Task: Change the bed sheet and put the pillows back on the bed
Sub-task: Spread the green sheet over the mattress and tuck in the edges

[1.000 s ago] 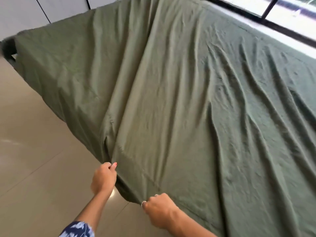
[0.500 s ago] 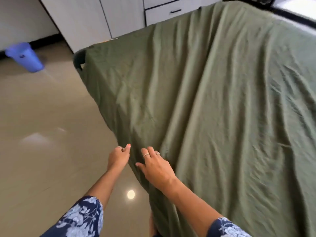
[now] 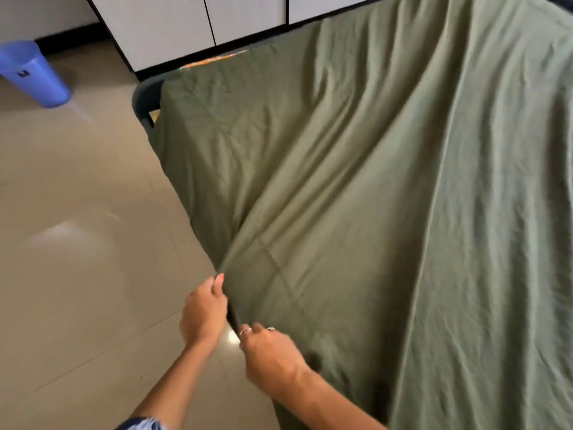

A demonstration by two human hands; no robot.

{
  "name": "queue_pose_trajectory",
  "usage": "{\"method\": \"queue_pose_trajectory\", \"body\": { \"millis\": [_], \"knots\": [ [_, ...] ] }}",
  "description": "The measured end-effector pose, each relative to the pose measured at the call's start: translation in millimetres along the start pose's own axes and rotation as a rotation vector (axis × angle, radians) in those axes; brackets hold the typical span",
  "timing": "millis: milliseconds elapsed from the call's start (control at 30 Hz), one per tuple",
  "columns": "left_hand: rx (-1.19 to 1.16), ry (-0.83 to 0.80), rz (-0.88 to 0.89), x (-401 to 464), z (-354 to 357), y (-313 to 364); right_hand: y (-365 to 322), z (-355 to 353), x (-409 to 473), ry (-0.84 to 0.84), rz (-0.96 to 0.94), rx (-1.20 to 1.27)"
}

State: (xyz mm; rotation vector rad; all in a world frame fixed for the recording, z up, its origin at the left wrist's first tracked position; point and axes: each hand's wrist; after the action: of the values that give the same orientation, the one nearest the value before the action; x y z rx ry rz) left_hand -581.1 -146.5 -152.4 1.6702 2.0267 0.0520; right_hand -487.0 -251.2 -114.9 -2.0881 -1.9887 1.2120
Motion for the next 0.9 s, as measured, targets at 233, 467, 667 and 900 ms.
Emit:
{"method": "queue_pose_trajectory", "body": {
  "millis": [233,467,667,900],
  "knots": [
    [0.101,-0.471,0.138,72.4,-45.3,-6.0,-6.9,-47.3,45.7,-0.136,0.175,-0.013],
    [-0.128,-0.296,0.06,198.5,-88.5,48.9,-22.8,-135.3,152.2,0.366,0.095,-0.046],
    [-0.171,-0.152,0.031,306.4,-95.9,129.4,-20.0,-142.6,243.6,0.384,0.357,-0.217],
    [0.12,-0.197,0.286,358.9,-107.3,132.0,-28.3,-148.5,265.6,0.362,0.309,-0.217]
  ]
}}
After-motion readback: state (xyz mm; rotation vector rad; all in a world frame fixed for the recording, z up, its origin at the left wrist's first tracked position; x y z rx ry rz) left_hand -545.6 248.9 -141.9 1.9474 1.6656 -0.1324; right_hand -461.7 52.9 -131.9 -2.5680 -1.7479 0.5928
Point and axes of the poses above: each hand's wrist, its own x-axis towards the middle knuckle, its own z-axis out of the palm, y = z × x, and after that the axes turned 2 degrees about x, right-handed
